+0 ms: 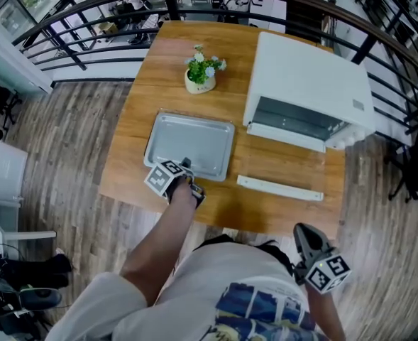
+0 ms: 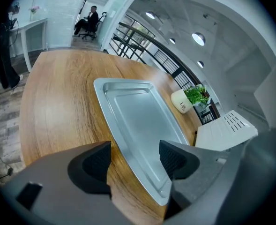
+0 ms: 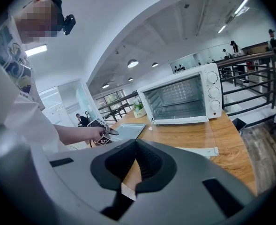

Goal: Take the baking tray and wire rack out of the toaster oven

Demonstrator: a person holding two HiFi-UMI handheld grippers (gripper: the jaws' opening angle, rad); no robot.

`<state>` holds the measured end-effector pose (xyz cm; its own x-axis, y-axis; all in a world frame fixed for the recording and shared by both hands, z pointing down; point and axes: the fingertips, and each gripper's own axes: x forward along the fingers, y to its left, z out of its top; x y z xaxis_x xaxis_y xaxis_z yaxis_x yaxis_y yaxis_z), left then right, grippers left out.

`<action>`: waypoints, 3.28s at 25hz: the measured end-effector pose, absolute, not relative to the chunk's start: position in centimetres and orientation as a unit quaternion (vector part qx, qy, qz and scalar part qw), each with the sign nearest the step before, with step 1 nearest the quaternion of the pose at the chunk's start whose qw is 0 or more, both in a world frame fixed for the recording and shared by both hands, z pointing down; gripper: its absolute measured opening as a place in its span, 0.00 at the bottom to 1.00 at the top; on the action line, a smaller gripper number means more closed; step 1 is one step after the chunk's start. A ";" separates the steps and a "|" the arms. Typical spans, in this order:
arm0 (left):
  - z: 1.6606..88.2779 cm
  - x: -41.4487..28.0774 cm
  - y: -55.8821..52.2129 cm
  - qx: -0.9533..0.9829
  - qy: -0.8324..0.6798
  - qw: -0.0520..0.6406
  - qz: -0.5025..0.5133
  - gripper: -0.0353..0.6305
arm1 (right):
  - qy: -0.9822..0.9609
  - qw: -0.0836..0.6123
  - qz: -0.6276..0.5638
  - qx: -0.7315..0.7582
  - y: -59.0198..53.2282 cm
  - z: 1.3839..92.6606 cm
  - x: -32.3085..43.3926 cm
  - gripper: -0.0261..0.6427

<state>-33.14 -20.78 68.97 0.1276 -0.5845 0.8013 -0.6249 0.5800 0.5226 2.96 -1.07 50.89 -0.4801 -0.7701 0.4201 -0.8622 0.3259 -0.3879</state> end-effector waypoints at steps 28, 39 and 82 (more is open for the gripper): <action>55.1 -13.9 -4.3 0.756 -0.473 0.453 0.001 0.50 | -0.846 0.080 0.262 0.457 9.5 48.3 10.2 0.04; 49.8 -5.2 6.7 0.877 -0.349 0.325 0.054 0.31 | -0.862 0.076 0.255 0.432 16.0 48.8 11.9 0.04; 49.3 0.8 16.4 0.908 -0.261 0.308 0.112 0.06 | -0.871 0.052 0.251 0.419 22.4 48.3 12.5 0.04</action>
